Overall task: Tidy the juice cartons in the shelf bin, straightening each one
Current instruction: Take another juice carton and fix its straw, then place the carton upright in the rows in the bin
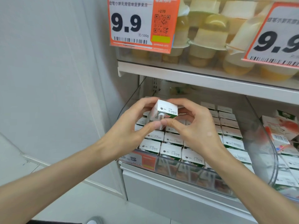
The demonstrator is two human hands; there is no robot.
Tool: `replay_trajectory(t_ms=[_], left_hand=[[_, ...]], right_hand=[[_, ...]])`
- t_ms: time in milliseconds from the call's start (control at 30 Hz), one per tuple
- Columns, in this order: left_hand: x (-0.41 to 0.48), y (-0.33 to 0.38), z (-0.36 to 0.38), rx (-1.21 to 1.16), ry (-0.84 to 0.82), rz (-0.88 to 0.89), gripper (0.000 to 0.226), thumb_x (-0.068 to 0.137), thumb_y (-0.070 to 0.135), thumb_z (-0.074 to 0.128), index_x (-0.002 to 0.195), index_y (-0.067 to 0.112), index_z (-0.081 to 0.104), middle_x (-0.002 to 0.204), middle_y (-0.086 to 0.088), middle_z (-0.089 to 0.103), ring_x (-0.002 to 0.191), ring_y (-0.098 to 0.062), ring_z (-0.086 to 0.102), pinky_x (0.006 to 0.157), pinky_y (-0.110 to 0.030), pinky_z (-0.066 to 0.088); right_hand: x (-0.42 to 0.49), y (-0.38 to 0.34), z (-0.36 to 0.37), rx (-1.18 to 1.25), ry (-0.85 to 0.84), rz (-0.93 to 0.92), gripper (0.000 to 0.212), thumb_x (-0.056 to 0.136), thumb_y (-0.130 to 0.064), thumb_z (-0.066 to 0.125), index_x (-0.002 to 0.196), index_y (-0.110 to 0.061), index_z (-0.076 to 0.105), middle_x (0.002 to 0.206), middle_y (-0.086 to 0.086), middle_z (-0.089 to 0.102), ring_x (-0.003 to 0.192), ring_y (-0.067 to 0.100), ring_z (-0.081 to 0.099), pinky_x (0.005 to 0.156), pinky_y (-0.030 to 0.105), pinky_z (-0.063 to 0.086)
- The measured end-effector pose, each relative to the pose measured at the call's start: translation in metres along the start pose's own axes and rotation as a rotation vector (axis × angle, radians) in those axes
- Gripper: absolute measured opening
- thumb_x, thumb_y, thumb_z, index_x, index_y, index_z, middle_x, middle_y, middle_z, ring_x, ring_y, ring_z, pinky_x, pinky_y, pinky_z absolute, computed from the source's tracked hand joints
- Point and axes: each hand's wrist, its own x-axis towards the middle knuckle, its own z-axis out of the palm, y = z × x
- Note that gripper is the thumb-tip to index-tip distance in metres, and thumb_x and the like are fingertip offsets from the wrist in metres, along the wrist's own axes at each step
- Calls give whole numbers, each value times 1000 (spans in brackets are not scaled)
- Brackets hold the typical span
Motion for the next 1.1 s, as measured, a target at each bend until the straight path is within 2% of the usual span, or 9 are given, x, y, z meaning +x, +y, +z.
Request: replay_trajectory(t_ms=[167,333,467,667,767,867,933,1000,1100], left_hand=[[2,-13,-4,229,27,-7,69,99,23,74,159,32,40,153,16,54,145,-6,48,122,-41,41],[5,-13,-1,181,28,-58,73,99,27,74,159,42,35,157,21,49,145,-3,47,122,-41,42],[8,-18,0,184,39,-66,72,99,25,73,159,37,36,155,15,52,144,-7,50,123,-43,41],[8,-21,1,196,35,-134,74,99,7,68,159,35,34,142,14,60,137,-5,56,120,-40,44],[8,-24,3,310,-14,-119,76,98,12,69,161,36,34,148,13,57,142,-7,50,122,-40,40],[8,-23,6,422,-74,-140,70,100,18,67,159,38,36,147,15,58,139,-9,51,117,-33,41],[8,-22,6,442,-94,-149,67,101,20,66,158,41,37,145,16,58,138,-9,51,116,-33,41],[9,-21,5,433,-102,-156,66,101,24,67,157,43,39,143,17,58,138,-8,50,116,-35,41],[9,-21,5,418,-108,-165,66,100,30,69,157,43,39,142,18,57,140,-7,48,118,-34,38]], right_hand=[[2,0,9,-95,2,-4,48,78,-30,92,122,-34,73,102,-20,76,94,2,73,93,30,60],[10,2,6,-23,70,71,50,69,-31,98,112,-35,73,96,-12,76,89,6,73,89,31,62],[13,5,4,-84,37,82,48,74,-33,96,116,-35,73,96,-13,76,91,3,72,90,29,60],[10,13,9,-368,-148,83,39,94,-39,79,131,-30,70,106,-23,65,90,-11,58,81,-1,42],[9,20,10,-520,-240,65,36,100,-44,69,133,-31,70,123,-13,56,118,5,48,89,20,35],[12,25,5,-509,-303,90,31,103,-43,64,132,-33,72,125,-9,58,127,17,49,98,33,40],[14,25,-4,-515,-342,89,36,99,-46,69,133,-35,71,131,-12,62,130,15,55,106,32,43],[15,22,-19,-539,-351,116,38,93,-47,76,129,-35,72,133,-14,65,127,8,59,103,22,41],[16,24,-37,-563,-354,161,30,87,-50,80,114,-36,75,126,-12,66,119,6,63,104,27,50]])
